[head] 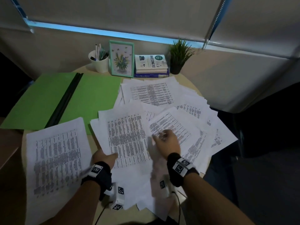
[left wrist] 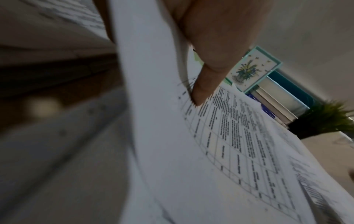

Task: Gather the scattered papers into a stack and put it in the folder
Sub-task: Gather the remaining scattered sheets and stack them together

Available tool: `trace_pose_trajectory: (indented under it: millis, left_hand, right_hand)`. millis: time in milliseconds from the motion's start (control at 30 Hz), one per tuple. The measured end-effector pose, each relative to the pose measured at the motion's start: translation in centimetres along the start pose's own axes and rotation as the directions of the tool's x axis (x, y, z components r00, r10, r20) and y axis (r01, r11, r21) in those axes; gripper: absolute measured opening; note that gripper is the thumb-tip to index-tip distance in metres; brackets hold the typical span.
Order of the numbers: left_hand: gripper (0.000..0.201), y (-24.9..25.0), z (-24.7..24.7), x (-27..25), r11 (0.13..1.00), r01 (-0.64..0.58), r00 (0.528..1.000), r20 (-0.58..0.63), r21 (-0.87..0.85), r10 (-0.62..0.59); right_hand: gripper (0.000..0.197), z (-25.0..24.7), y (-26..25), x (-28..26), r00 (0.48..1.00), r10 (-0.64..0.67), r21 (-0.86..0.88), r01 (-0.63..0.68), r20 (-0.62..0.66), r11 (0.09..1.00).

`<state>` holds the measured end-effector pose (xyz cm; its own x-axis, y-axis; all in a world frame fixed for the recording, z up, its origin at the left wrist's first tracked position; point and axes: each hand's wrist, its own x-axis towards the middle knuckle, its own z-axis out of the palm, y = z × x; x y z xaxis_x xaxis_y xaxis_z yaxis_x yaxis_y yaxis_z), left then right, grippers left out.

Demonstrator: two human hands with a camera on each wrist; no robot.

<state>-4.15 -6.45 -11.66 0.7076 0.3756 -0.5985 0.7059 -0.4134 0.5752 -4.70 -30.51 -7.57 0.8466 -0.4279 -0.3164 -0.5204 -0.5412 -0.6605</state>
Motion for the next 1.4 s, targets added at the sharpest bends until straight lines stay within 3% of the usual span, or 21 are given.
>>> trace_pose_trajectory:
  millis: [33,100,167,233,333,433,567,700,833,1000,1100,1133,1267,1400]
  left_hand:
    - [0.063,0.0,0.0,-0.1,1.0,0.015,1.0,0.001,-0.008,-0.015]
    - [0.076,-0.1,-0.1,-0.1,0.999,0.035,0.999,-0.006,0.0,-0.035]
    - [0.075,-0.3,0.0,0.1,0.999,0.038,0.999,-0.017,-0.003,-0.038]
    - [0.071,-0.2,0.1,0.1,1.0,0.029,0.999,-0.02,-0.008,-0.029]
    - [0.066,-0.1,0.2,0.4,0.999,0.043,0.999,-0.017,-0.003,-0.043]
    - [0.034,0.2,0.1,0.1,0.999,0.038,0.999,-0.011,-0.011,-0.038]
    - [0.059,0.4,0.0,0.0,1.0,0.028,1.0,-0.003,0.002,-0.028]
    - [0.069,0.2,-0.1,-0.4,0.999,0.027,1.0,-0.014,0.017,-0.027]
    - [0.076,0.8,-0.3,-1.2,1.0,0.022,1.0,0.001,0.019,-0.022]
    - [0.068,1.4,-0.5,-1.9,0.999,0.035,0.999,-0.002,0.037,-0.035]
    - [0.024,1.9,-0.8,-2.5,0.999,0.039,0.999,0.019,0.021,-0.04]
    - [0.02,1.9,-0.8,-2.4,0.999,0.035,0.999,0.033,-0.005,-0.035]
    - [0.05,2.1,-1.3,-2.5,0.996,0.067,0.995,0.083,-0.061,-0.062]
    - [0.06,2.3,-2.4,-2.5,0.951,0.128,0.991,0.064,-0.281,-0.114]
  right_hand:
    - [0.066,-1.0,0.5,0.9,0.99,0.062,-0.038,-0.067,-0.123,0.997]
    - [0.089,-3.0,1.5,2.6,0.923,0.281,-0.06,-0.306,-0.263,0.95]
    - [0.121,-4.0,2.2,3.6,0.83,0.497,-0.025,-0.519,-0.254,0.854]
    - [0.132,-4.1,2.3,4.1,0.815,0.55,-0.026,-0.563,-0.182,0.826]
    - [0.113,-3.5,2.2,5.0,0.854,0.519,0.091,-0.515,-0.034,0.853]
    - [0.088,-2.8,2.5,5.3,0.843,0.538,0.24,-0.517,-0.024,0.822]
    - [0.055,-4.4,0.9,4.6,0.897,0.381,0.423,-0.263,-0.223,0.867]
    - [0.022,-7.5,-2.2,6.0,0.887,0.217,0.459,-0.006,-0.408,0.888]
    - [0.017,-11.4,-6.5,8.0,0.892,0.008,0.453,0.222,-0.452,0.863]
    - [0.026,-13.6,-11.4,7.9,0.878,-0.278,0.4,0.433,-0.39,0.808]
    - [0.03,-13.6,-12.6,7.6,0.891,-0.369,0.376,0.448,-0.264,0.811]
    - [0.032,-13.6,-12.7,7.5,0.898,-0.381,0.381,0.439,-0.222,0.814]
    - [0.038,-12.5,-11.9,7.0,0.898,-0.417,0.365,0.439,-0.142,0.821]
    - [0.032,-8.7,-10.2,5.8,0.911,-0.412,0.218,0.404,-0.008,0.889]
